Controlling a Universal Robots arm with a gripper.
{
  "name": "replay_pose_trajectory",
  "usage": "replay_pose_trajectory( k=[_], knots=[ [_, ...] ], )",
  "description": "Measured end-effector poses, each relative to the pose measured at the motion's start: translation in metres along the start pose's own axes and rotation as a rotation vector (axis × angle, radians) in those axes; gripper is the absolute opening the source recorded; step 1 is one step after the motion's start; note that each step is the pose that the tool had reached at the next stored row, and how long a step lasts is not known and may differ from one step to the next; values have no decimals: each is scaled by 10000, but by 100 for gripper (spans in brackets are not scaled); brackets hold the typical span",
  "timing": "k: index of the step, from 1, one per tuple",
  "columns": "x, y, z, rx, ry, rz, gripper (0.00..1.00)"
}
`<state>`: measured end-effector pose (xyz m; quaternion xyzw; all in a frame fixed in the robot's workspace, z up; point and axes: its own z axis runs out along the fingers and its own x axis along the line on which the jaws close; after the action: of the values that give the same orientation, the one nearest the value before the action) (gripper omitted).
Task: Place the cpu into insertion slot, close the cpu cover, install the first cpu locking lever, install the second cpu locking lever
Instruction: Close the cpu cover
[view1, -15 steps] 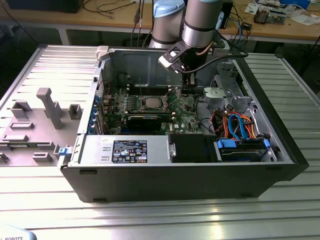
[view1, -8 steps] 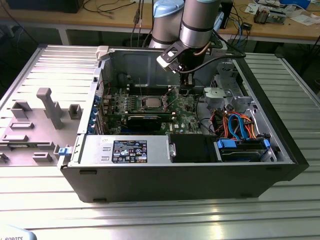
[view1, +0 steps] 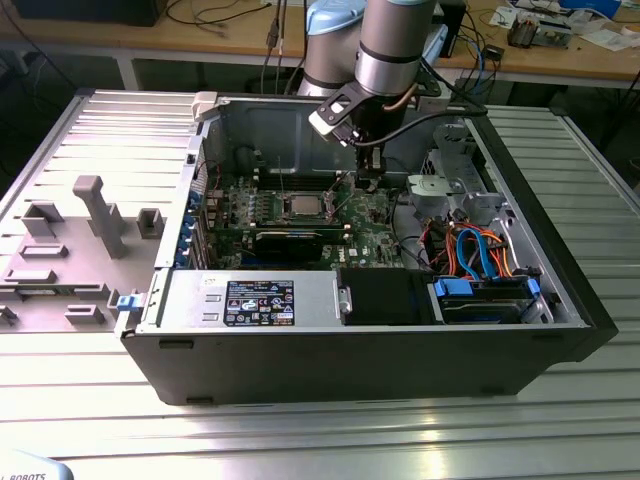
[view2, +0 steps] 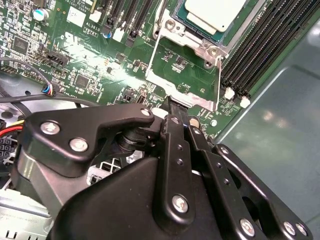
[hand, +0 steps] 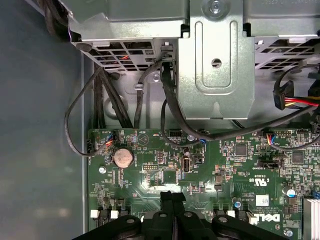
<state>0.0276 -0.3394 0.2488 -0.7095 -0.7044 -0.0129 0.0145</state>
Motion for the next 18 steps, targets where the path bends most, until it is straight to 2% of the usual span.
replay_pose_trajectory(
  k=[18],
  knots=[
    [0,-44,0,0,1,-1,11]
  ],
)
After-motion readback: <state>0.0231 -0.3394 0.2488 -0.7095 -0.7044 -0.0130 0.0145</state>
